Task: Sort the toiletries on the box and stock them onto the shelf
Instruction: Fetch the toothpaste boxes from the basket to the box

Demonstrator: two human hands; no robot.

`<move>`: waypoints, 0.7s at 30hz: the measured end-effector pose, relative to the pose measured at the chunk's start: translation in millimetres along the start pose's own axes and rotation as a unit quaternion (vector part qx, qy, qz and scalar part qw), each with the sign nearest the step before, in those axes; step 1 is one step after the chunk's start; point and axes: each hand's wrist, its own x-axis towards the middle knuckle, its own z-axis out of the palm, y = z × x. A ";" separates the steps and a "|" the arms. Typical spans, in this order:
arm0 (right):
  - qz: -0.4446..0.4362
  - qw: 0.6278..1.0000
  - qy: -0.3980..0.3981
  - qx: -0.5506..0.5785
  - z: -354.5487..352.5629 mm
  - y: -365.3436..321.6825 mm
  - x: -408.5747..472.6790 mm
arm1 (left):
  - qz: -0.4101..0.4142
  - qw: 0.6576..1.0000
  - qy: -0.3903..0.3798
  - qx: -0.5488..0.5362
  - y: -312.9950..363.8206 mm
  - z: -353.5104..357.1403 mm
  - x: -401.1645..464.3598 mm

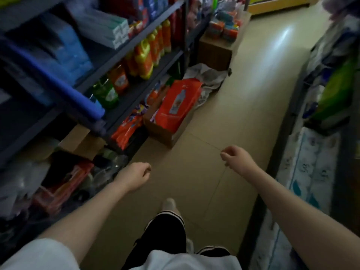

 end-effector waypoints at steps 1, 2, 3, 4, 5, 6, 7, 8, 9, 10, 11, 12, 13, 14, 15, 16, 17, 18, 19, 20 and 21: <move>-0.006 1.000 0.015 0.015 -14.4 -6.7 18.7 | 0.002 1.000 -0.005 0.012 3.7 -10.6 22.0; -0.012 0.999 0.032 0.027 -28.7 -13.3 38.9 | 0.002 1.000 -0.008 0.020 7.9 -22.6 45.8; -0.018 0.998 0.049 0.037 -42.4 -20.0 60.2 | 0.002 1.000 -0.010 0.025 12.6 -34.1 71.1; -0.018 0.997 0.062 0.049 -56.0 -26.3 80.8 | 0.003 1.000 -0.012 0.028 17.6 -46.1 96.8; -0.013 0.995 0.071 0.065 -69.2 -32.0 101.9 | 0.004 0.999 -0.016 0.028 22.8 -58.7 123.5; -0.004 0.994 0.076 0.080 -82.2 -36.9 123.2 | 0.007 0.999 -0.024 0.030 29.3 -72.8 150.4; 0.009 0.993 0.078 0.091 -93.9 -40.4 142.7 | 0.014 0.999 -0.032 0.036 36.6 -87.5 175.9; 0.021 0.992 0.081 0.092 -105.9 -41.9 161.9 | 0.025 0.998 -0.037 0.041 46.0 -103.0 201.5; 0.031 0.993 0.081 0.082 -117.6 -41.1 181.3 | 0.037 0.998 -0.038 0.042 57.4 -119.1 226.9; 0.042 0.994 0.076 0.065 -130.2 -38.7 200.9 | 0.049 0.997 -0.036 0.042 71.4 -136.2 252.5; 0.056 0.995 0.073 0.049 -144.2 -34.8 219.6 | 0.064 0.997 -0.031 0.039 88.5 -153.9 277.1; 0.073 0.994 0.072 0.039 -158.7 -29.4 237.1 | 0.081 0.996 -0.025 0.032 108.4 -172.0 299.2; 0.090 0.993 0.074 0.032 -173.6 -23.1 254.2 | 0.100 0.995 -0.014 0.018 129.8 -190.0 319.9; 0.105 0.991 0.076 0.028 -189.7 -16.0 272.2 | 0.120 0.993 0.004 0.003 151.9 -207.4 341.3; 0.118 0.990 0.077 0.026 -205.6 -8.3 290.2 | 0.142 0.990 0.022 -0.009 174.0 -223.6 362.1; 0.128 0.988 0.079 0.025 -222.3 -0.7 309.0 | 0.165 0.985 0.039 -0.019 196.3 -238.8 382.1; 0.136 0.987 0.080 0.026 -240.6 6.2 329.3 | 0.187 0.980 0.055 -0.029 218.9 -253.3 403.0; 0.143 0.986 0.080 0.025 -258.9 12.1 349.9 | 0.206 0.975 0.068 -0.039 240.4 -266.5 424.4; 0.144 0.986 0.079 0.020 -277.2 17.3 371.8 | 0.221 0.971 0.079 -0.050 260.7 -278.3 446.4; 0.142 0.987 0.078 0.014 -295.9 21.7 394.8 | 0.230 0.968 0.086 -0.061 279.9 -288.7 469.3; 0.136 0.987 0.080 0.010 -316.2 24.3 418.4 | 0.235 0.965 0.092 -0.071 298.9 -298.3 492.7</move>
